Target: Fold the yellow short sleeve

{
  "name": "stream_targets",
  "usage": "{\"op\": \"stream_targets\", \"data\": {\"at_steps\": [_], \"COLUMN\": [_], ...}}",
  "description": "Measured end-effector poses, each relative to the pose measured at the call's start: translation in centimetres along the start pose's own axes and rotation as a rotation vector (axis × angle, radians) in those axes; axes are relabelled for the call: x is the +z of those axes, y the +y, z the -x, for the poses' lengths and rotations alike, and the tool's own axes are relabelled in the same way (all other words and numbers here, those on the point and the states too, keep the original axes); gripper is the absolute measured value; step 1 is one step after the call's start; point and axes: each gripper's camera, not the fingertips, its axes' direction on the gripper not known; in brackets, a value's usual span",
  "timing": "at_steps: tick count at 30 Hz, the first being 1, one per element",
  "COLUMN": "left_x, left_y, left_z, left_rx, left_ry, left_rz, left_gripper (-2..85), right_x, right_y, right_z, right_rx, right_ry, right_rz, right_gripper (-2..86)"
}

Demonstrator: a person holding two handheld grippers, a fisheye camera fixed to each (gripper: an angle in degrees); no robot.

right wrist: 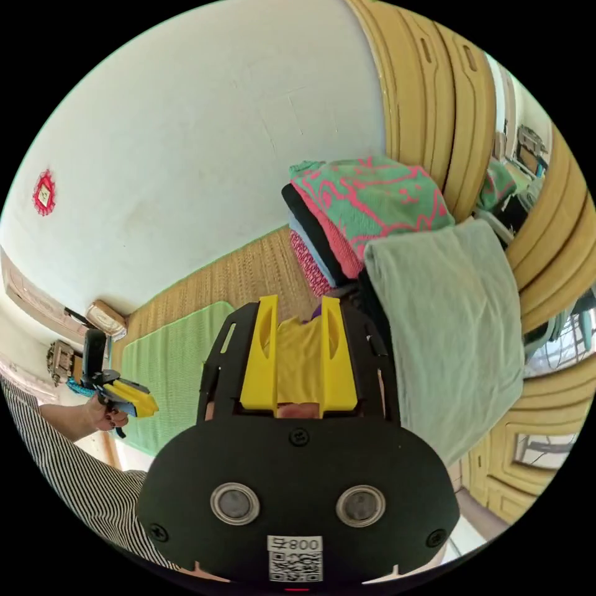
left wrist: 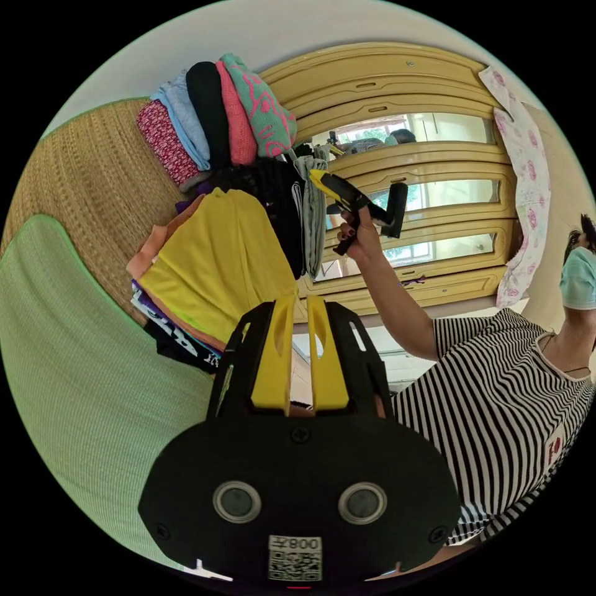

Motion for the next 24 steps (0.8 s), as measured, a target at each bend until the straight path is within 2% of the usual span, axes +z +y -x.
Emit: {"op": "stream_targets", "data": {"at_steps": [6,12,15,19,24], "left_x": [3.2,3.4,3.2,2.8,3.1], "left_y": [-4.1,-6.0,-7.3,-10.0,-14.3], "left_z": [7.2,15.2,19.4,25.4,32.3], "left_rx": [-0.002,-0.028,-0.030,-0.033,-0.067], "left_ry": [0.017,0.012,0.007,0.018,0.021], "left_rz": [-0.009,-0.043,-0.055,-0.101,-0.149], "left_gripper": [4.0,5.6,6.2,6.8,8.8], "right_x": [1.4,5.0,4.4,3.6,-0.6], "right_y": [-9.7,-13.0,-13.4,-13.7,-13.6], "right_z": [0.8,1.3,1.6,1.6,-0.1], "right_rx": [-0.097,-0.109,-0.103,-0.112,-0.030], "right_ry": [0.233,0.359,0.427,0.429,0.270], "right_rz": [-0.011,0.152,0.144,0.178,0.095], "right_gripper": [14.1,13.7,11.6,9.0,5.4]}}
